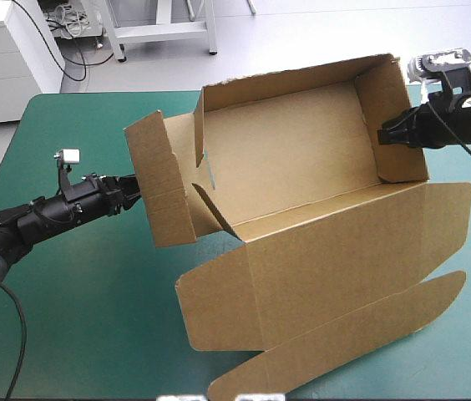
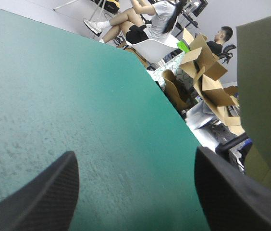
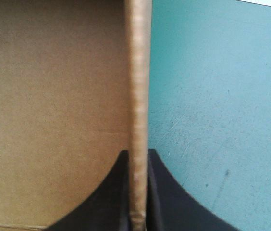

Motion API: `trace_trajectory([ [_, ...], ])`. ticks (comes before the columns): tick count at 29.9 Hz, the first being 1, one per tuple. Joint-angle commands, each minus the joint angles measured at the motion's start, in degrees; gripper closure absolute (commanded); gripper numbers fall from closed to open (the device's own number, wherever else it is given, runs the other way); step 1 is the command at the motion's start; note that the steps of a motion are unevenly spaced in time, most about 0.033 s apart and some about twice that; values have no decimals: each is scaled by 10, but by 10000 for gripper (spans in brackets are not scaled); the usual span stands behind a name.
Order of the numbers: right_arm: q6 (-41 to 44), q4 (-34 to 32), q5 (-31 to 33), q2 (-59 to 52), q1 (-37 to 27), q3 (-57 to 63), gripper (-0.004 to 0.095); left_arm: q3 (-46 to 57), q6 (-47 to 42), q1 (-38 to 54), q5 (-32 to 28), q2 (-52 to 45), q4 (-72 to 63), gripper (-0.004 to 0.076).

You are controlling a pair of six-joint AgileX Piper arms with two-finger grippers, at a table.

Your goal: Fold the box

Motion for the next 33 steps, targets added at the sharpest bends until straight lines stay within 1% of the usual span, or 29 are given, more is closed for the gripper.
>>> trace_trajectory([
  [1,5,27,-33,-22,6,-15,927,-33,-11,-20,67,-15,-43,235],
  [4,21,1,-53,-22,16,-15,924,-46,-20,-33,67,-15,-45,235],
  [7,50,-49,-82,-22,41,-15,923,-58,-28,-34,67,-16,-48,235],
  [14,141,-162,-180,-22,127,-15,923,-78,-32,-38,67,-25,-53,234],
  [19,190,-241,-228,-20,190,-15,923,-94,-41,-53,67,-32,-59,234],
  [24,218,-277,-241,-20,215,-15,923,-112,-41,-77,67,-41,-88,235],
  [33,228,-273,-241,-20,217,-15,923,-147,-40,-129,67,-43,-109,227],
])
